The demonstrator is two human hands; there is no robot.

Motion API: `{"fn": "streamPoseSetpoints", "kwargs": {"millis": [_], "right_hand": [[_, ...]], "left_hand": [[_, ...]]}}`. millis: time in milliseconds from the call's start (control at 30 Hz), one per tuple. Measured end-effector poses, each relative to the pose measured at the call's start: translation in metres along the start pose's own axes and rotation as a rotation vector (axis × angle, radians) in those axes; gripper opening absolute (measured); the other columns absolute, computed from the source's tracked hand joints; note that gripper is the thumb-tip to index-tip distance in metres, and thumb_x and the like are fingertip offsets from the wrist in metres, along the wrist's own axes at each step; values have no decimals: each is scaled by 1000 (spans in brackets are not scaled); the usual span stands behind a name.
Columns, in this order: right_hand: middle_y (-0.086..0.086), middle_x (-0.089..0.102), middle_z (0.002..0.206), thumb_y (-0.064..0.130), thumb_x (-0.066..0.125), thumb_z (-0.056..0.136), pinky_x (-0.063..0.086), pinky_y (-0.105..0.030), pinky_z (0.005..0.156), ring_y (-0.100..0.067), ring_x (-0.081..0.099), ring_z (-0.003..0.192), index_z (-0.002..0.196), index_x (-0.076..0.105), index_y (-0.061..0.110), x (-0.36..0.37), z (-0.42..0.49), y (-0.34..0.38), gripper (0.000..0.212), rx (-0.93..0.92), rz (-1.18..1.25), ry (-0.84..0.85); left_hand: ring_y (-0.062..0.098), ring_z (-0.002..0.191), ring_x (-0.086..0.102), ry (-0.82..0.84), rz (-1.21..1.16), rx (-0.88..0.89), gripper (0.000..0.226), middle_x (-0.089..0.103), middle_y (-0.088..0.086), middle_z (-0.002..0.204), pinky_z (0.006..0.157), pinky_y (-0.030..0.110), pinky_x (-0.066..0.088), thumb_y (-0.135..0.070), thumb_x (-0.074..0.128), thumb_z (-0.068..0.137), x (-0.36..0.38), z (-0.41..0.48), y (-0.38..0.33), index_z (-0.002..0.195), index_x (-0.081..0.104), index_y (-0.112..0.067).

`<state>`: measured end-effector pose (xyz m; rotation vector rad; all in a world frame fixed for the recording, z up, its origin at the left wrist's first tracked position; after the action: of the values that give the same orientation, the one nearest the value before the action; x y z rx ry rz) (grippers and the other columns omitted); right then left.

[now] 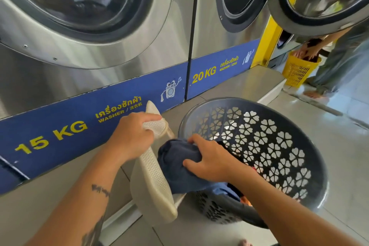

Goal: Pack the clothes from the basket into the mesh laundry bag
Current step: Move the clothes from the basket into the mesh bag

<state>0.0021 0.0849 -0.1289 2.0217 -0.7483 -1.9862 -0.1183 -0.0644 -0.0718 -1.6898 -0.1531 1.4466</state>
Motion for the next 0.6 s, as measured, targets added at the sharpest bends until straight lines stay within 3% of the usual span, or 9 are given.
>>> {"fn": "streamPoseSetpoints", "kwargs": {"millis": [133,233,367,433,533,600], "right_hand": [[4,66,95,43,58,85,54,-45,73,-24,63,81,111,52,26,-19,-10,38,32,-122,-163,-181],[1,66,106,43,61,85,51,-43,81,-26,63,93,123,49,23,-30,-15,73,45,-213,-180,-318],[1,59,128,43,63,83,44,-43,98,-26,55,114,136,48,23,7,-13,89,58,-314,-204,-23],[5,55,135,41,64,83,42,-44,105,-23,49,122,134,54,26,4,-14,78,55,-328,-172,-5],[0,34,155,48,65,77,34,-50,114,-27,31,142,148,36,36,-6,-11,31,78,-143,-154,4],[-3,30,156,61,64,72,37,-51,113,-28,32,143,152,20,43,2,-14,-3,93,22,-13,133]], "left_hand": [[21,127,51,15,0,-5,60,53,1,143,100,33,43,-3,49,78,0,-2,2,125,65,-38],[20,119,56,9,-36,-15,61,56,-2,139,91,28,46,-4,50,75,-4,-3,4,122,66,-40],[18,116,56,-24,-41,-24,61,57,-3,139,87,26,45,-3,49,76,-11,-5,7,123,66,-39],[20,110,58,-8,-42,-30,62,55,-3,140,82,27,48,-3,47,76,-10,-5,10,123,65,-41],[27,93,61,22,-34,-52,64,54,-3,141,55,21,40,-1,45,79,-8,-7,13,125,64,-40],[28,89,61,29,-26,-49,63,52,-4,144,51,18,37,0,45,81,-7,-7,11,127,63,-39]]}}
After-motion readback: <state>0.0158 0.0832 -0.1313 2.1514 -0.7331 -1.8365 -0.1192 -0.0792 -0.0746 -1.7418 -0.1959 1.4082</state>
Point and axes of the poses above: each hand's wrist, its own z-axis towards the middle knuckle, its own x-axis out of the palm, y = z × x, the point moved 10 cm from there along z, towards the middle knuckle
